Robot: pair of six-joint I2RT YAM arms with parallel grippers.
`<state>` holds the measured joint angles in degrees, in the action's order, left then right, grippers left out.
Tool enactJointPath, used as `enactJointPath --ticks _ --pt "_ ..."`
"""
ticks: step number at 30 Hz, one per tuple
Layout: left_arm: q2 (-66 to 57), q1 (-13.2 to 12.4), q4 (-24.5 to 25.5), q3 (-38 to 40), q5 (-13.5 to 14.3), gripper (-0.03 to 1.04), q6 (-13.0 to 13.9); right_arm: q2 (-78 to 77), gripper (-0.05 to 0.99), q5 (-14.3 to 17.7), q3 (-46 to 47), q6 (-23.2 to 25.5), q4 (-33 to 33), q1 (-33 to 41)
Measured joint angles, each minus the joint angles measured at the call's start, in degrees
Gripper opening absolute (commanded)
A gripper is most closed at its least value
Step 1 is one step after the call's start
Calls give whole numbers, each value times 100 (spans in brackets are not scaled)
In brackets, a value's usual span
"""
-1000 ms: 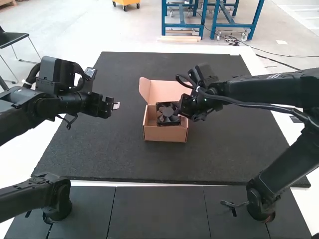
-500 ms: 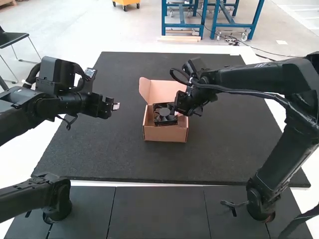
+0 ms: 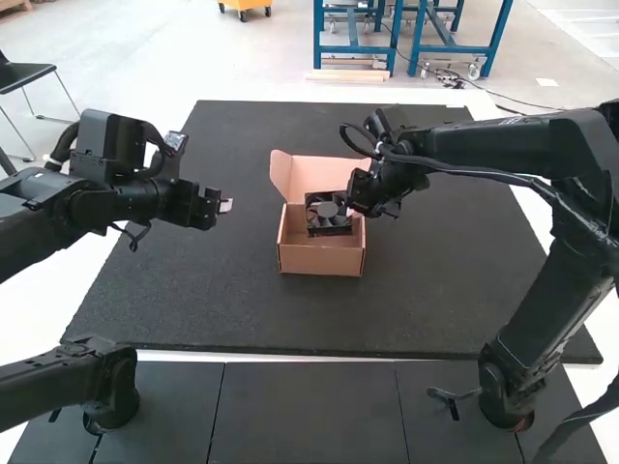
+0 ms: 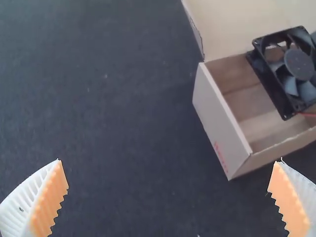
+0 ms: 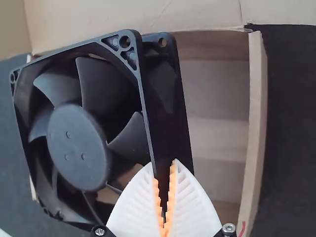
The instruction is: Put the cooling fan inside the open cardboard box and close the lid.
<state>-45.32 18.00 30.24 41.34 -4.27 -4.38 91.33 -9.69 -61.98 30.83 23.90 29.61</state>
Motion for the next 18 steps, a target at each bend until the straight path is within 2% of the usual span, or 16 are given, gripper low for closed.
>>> enactJointPath --ticks 18 --pt "59 0 -4 0 0 96 -111 243 -2 -85 96 -2 -4 28"
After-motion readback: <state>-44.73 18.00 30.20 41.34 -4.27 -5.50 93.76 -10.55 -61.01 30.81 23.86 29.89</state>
